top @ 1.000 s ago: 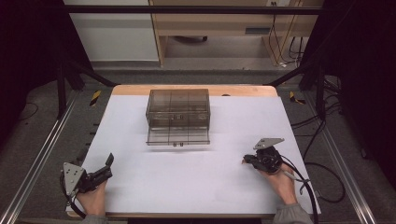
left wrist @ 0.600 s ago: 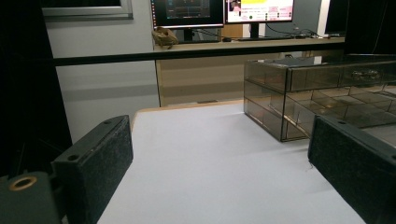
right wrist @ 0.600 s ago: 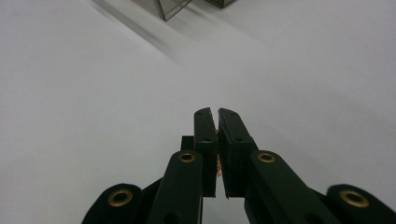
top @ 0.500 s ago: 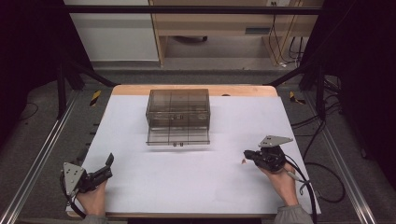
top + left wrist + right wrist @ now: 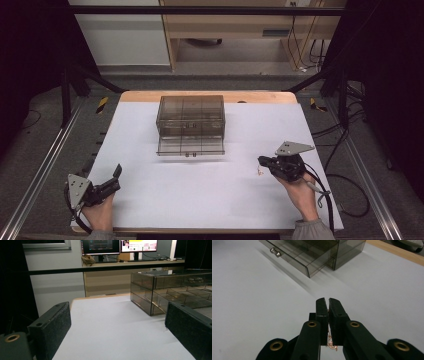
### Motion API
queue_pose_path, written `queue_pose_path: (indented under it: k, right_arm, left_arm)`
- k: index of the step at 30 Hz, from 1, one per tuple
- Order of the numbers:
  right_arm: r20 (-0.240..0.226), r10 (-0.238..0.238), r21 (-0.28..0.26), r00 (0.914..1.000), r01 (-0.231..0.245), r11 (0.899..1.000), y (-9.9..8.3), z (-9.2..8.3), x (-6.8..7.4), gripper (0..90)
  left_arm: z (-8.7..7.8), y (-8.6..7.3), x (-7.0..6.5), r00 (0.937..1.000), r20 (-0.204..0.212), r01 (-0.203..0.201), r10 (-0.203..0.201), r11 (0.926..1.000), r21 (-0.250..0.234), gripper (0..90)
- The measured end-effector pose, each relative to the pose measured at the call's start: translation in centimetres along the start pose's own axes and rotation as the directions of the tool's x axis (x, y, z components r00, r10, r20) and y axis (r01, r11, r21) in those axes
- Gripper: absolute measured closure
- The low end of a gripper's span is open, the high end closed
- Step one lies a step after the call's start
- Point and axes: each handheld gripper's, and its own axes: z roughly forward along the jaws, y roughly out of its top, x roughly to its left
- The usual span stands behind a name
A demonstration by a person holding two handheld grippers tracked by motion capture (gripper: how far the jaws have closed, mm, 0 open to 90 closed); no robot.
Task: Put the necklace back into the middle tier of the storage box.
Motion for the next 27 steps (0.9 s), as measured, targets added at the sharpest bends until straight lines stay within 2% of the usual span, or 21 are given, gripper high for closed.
queue_pose_path:
  k: [4, 15, 27]
  right_arm:
    - [-0.007, 0.003, -0.032, 1.0, -0.003, 0.999, 1.0, -0.6, 0.3, 86.8]
    - [-0.009, 0.004, -0.056, 1.0, -0.005, 0.998, 2.6, -1.5, 0.7, 86.8]
    - [-0.052, -0.011, -0.099, 0.9986, 0.006, 0.995, 5.8, -2.5, 1.4, 86.8]
  left_arm:
    - [0.0, 0.0, 0.0, 1.0, 0.0, 0.0, 0.0, 1.0, 0.0, 6.4]
    - [0.0, 0.0, 0.0, 1.0, -0.001, -0.001, 0.001, 1.0, 0.002, 6.5]
    - [0.0, 0.0, 0.0, 1.0, -0.001, -0.002, 0.002, 1.0, 0.005, 6.5]
